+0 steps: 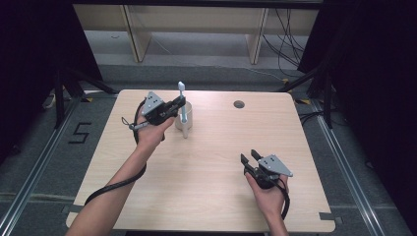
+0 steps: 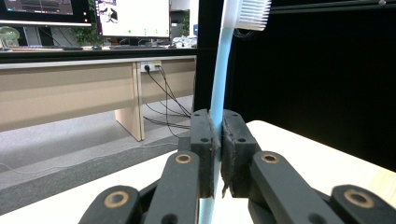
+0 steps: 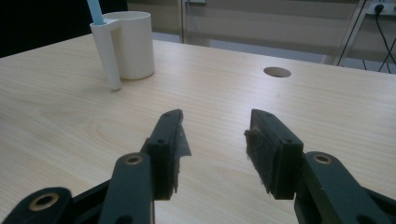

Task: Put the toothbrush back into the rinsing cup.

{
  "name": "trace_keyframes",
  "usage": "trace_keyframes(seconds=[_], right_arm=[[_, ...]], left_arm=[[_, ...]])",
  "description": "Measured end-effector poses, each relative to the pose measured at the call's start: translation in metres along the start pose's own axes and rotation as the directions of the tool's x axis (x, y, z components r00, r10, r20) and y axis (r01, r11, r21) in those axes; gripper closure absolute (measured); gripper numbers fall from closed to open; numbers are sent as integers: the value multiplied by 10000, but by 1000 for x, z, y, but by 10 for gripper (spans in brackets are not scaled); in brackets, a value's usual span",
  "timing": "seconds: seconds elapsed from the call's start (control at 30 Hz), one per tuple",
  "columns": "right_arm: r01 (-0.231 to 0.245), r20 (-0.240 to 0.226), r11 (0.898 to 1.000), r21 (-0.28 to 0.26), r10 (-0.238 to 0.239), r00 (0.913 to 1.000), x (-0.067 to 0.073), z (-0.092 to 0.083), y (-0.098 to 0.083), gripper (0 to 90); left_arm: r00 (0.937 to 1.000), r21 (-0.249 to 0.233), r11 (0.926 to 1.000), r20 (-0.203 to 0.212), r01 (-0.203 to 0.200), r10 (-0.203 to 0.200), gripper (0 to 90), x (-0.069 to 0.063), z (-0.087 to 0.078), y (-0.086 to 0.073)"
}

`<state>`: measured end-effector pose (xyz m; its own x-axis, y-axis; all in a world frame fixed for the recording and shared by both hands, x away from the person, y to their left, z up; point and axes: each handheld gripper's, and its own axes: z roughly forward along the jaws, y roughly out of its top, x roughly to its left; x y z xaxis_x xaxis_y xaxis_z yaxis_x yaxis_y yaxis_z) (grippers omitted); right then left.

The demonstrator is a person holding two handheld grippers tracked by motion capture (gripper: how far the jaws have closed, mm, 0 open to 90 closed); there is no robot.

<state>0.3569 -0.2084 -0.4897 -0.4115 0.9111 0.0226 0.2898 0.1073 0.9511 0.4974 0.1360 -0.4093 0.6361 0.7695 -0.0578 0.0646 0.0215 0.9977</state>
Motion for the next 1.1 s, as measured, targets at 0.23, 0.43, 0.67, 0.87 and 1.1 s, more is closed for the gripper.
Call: trace_keyframes(seconds=[0.23, 0.43, 0.67, 0.87, 1.1], right_arm=[[83, 53, 10000, -34, -83, 10000, -1, 0, 0, 554], [99, 54, 9999, -28, -99, 9999, -1, 0, 0, 554], [61, 28, 10000, 4, -61, 10000, -1, -1, 0, 554], [83, 42, 10000, -11, -83, 10000, -1, 0, 0, 554], [88, 44, 10000, -7, -88, 10000, -1, 0, 0, 554]], left_arm=[[10000, 73, 10000, -29, 59, -59, 838, -1, 0, -7], [9999, 85, 9999, -63, 98, -97, 838, 0, 0, -12], [9999, 84, 9999, -51, 88, -88, 838, 0, 0, -15], [9999, 141, 9998, -64, 128, -127, 838, 0, 0, -20], [9999, 215, 9997, -76, 121, -119, 837, 0, 1, -25]])
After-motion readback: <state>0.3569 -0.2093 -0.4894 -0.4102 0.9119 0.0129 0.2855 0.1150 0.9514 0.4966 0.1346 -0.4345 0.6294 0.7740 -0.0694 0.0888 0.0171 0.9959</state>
